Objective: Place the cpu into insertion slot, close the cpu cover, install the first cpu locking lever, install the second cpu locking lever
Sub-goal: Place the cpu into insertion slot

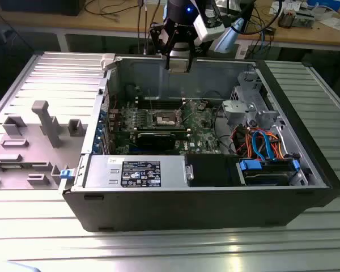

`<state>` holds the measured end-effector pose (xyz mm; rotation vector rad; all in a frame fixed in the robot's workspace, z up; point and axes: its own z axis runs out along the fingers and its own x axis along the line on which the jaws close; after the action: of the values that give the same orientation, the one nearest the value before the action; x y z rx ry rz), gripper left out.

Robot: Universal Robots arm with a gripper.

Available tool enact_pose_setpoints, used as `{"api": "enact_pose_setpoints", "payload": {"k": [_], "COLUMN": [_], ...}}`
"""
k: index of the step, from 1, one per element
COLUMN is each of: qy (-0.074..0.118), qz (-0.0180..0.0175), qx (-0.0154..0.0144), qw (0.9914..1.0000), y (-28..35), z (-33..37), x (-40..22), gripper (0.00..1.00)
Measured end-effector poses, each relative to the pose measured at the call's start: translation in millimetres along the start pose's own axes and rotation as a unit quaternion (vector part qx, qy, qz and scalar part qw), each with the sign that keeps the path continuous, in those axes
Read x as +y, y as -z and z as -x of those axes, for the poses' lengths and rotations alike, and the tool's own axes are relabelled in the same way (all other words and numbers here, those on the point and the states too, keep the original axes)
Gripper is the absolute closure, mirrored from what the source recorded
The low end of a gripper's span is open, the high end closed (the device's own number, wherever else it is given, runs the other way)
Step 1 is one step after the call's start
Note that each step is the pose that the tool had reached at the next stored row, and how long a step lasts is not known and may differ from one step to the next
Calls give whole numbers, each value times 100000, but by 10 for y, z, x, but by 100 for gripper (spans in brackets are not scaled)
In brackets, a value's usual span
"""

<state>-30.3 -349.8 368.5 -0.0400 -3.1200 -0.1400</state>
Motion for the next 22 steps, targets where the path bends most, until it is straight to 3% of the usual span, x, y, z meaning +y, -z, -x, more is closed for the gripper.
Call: {"api": "enact_pose_setpoints", "payload": {"k": [6, 10, 14, 22], "qy": [-3, -24, -2676, -2829], "qz": [8, 3, 29, 39], "qx": [-3, -5, -234, -253], "qw": [100000, 100000, 99964, 99960], "y": [-1, -2, -12, -13], "z": [0, 0, 1, 1], "x": [-1, -34, -36, -36], "gripper": [46, 46, 46, 46]}}
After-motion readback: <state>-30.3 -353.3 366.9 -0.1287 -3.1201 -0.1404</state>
